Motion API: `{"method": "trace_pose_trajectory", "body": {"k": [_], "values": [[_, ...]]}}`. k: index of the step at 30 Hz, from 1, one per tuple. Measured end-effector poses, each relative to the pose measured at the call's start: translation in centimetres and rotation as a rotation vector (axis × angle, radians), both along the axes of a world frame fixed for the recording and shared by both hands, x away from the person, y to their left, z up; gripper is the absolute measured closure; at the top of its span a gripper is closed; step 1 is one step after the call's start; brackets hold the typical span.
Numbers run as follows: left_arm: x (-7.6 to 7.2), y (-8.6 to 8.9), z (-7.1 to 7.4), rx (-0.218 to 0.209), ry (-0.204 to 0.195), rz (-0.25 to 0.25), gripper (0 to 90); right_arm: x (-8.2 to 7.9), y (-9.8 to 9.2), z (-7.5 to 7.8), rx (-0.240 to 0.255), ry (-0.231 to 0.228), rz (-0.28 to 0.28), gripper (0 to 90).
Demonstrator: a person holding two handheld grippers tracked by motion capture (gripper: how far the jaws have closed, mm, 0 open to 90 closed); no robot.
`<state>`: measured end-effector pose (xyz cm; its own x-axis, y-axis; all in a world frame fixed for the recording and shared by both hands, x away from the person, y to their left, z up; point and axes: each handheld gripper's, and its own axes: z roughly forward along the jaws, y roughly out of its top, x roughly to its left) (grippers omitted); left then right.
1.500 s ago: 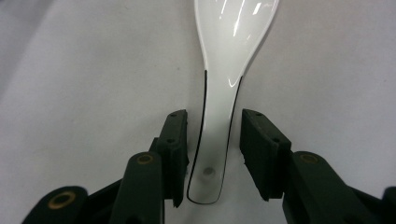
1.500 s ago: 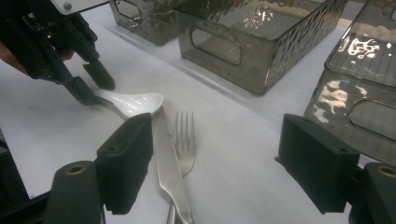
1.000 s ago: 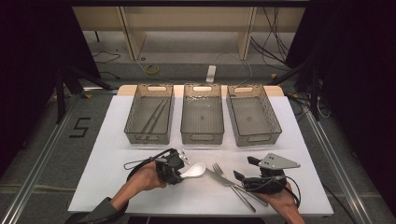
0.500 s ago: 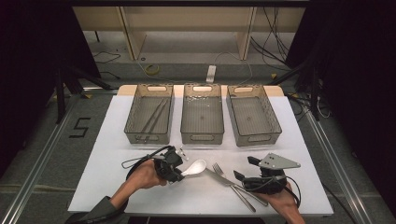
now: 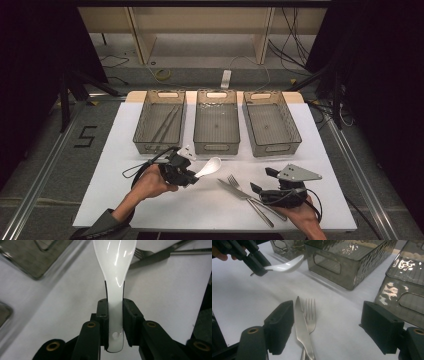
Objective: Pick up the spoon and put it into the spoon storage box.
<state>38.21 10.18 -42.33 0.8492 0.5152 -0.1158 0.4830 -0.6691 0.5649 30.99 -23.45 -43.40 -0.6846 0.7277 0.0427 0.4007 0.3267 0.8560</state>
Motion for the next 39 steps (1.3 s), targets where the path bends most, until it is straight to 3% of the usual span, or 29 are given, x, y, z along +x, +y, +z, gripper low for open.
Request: {"method": "trace_pose_trajectory", "body": {"k": [14,30,39], "values": [[1.1,1.1,1.3,-0.092,-0.041,0.087,75.9,0.0,0.0,0.0,0.001,0.004,-0.001,27.4],[5.0,1.9,3.7,-0.203,-0.089,0.217,75.8,0.1,0.1,-0.1,0.004,0.008,0.000,27.3],[7.4,1.2,4.7,-0.216,-0.105,0.258,75.8,0.1,0.0,-0.1,0.007,0.008,0.001,27.4]]}}
